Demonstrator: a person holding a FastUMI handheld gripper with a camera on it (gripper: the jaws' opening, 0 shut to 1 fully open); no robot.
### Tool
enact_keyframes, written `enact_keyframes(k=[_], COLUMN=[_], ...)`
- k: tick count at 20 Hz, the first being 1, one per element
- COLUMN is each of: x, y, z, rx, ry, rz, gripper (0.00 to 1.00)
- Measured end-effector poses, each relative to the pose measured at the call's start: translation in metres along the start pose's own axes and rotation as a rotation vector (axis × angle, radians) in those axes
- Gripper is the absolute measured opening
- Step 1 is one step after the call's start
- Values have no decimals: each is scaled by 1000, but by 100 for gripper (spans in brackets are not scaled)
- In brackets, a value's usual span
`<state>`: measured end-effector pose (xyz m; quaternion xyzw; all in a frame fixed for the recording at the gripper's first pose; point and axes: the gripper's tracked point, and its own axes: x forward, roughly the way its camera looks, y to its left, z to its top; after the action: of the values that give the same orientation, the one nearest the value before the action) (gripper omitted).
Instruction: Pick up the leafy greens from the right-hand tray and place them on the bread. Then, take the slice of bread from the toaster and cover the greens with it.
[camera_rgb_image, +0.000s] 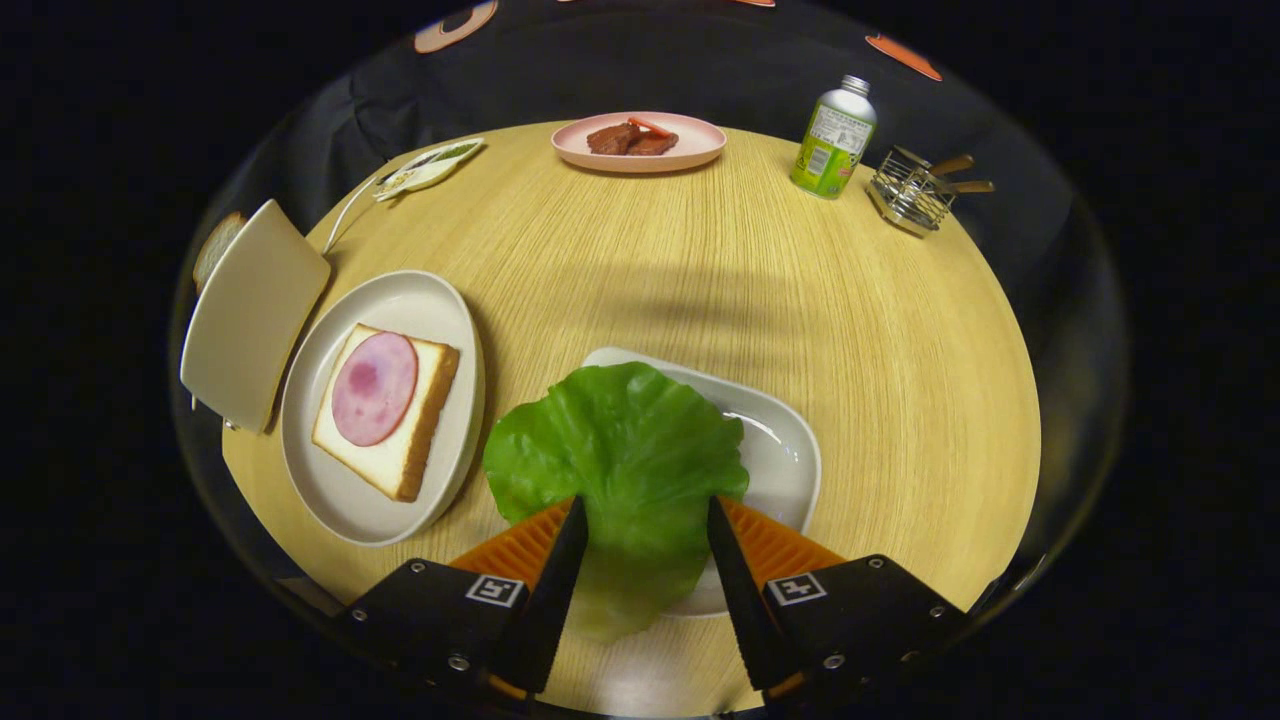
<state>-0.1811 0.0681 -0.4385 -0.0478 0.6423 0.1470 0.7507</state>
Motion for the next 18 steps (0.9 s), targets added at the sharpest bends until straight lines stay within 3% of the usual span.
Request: enact_keyframes(k=[4, 8, 9, 11, 18], x=[-3, -4, -2, -4, -31], y=[0, 8, 10, 11, 17], z=[1, 2, 2, 3, 17], rx=[1, 7, -1, 11, 185], ry=[10, 1, -4, -10, -82], rz=[0, -15, -24, -45, 23], gripper=[63, 30, 16, 5, 1])
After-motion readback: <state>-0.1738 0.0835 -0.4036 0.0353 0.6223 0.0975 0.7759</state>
